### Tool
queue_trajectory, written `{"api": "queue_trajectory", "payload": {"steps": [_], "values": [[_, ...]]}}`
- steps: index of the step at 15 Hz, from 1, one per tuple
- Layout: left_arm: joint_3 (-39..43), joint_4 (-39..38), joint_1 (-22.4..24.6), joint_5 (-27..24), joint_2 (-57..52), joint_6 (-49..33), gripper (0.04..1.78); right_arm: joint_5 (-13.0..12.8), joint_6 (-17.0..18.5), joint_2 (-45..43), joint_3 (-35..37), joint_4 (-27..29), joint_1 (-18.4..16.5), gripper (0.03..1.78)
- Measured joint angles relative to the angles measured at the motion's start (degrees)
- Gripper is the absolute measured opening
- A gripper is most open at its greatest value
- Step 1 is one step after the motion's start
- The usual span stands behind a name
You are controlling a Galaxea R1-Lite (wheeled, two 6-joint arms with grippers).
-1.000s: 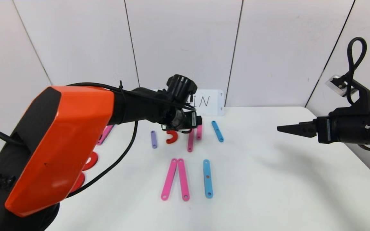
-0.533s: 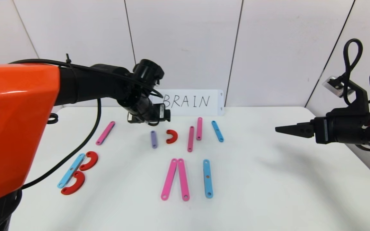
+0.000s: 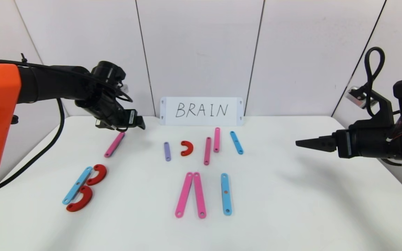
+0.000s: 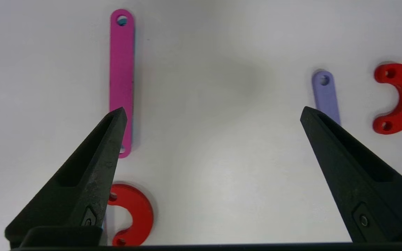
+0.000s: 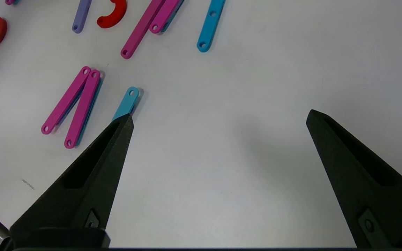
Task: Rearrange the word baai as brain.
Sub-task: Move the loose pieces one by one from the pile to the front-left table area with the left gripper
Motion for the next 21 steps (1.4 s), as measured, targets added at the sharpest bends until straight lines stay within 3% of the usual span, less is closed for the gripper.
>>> {"api": "queue_trajectory", "payload": {"steps": [11,16,18,21], "values": [[-0.2,-0.5,7.8,-0.5,6.8,4.4,1.74,0.0,-0.2,0.8,0.1,0.0,0.3,1.74],[0.0,-0.5,8.9,-4.1,8.7,5.0,1.73,0.0,-0.2,1.0,0.2,0.0,0.6,1.74],[-0.2,-0.8,8.9,-4.0,9.3,5.1,1.66,-0.1,-0.2,1.1,0.2,0.0,0.6,1.74],[-0.5,-0.9,8.9,-3.8,10.1,5.1,1.35,0.0,-0.2,1.2,0.2,0.0,0.6,1.74]]}}
